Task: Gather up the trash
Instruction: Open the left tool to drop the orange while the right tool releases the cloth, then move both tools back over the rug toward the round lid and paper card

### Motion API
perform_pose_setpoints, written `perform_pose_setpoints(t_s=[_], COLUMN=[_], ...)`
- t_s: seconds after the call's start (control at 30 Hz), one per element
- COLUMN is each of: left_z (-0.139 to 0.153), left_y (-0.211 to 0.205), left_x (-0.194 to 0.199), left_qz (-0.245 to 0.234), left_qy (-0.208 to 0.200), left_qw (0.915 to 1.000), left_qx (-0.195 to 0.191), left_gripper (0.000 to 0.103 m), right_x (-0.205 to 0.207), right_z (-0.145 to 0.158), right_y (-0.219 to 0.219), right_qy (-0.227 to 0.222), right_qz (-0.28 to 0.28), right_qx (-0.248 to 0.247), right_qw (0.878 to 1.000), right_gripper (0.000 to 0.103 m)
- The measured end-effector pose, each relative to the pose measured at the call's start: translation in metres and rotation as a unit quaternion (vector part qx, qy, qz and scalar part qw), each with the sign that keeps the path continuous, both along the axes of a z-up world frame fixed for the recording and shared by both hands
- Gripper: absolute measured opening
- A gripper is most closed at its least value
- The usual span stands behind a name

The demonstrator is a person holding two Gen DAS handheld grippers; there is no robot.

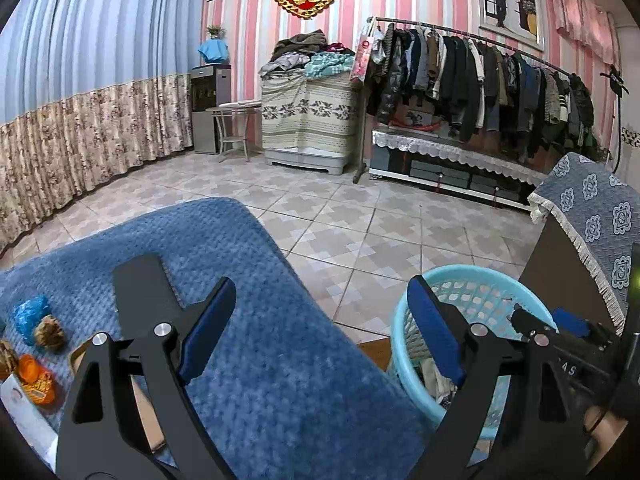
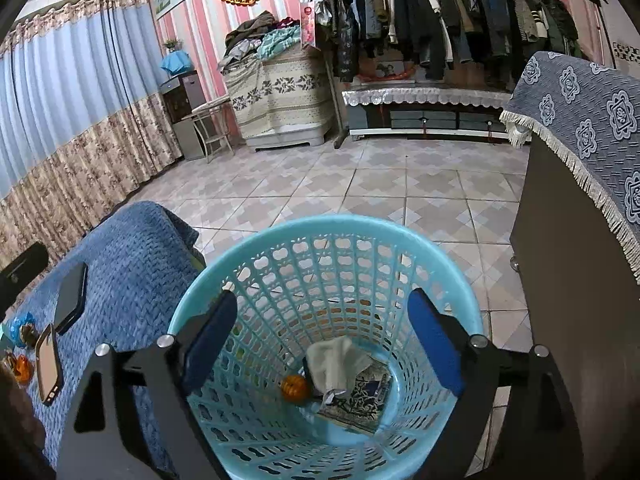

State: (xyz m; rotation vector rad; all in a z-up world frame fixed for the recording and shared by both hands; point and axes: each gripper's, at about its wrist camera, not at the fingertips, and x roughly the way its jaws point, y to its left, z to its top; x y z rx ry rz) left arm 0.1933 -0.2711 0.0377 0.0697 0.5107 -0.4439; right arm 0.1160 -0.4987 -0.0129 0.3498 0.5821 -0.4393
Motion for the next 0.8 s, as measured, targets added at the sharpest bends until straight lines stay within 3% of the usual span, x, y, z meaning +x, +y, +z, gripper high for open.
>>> perform_pose_setpoints(t_s=[0.27,0.8], left_z=[0.008,0.031], left_y=[0.041,0.162], left_x=[-0.014,-0.051], left_qz=[0.03,0.124], left_qy=[-0.008,-0.028], left_qw=[0.9995,0.9914], left_qx=[-0.012,-0.03], left_gripper=[0.091,0.097], right_x=[0.0,0.008], right_z=[0.015,0.045], right_y=[0.021,0.123], right_qy=[-0.022,-0.065], right_qz=[0.024,0.12], right_qx=[-0.009,-0.03], right_qw=[0.999,0.99], right_gripper=[0.087,0.088])
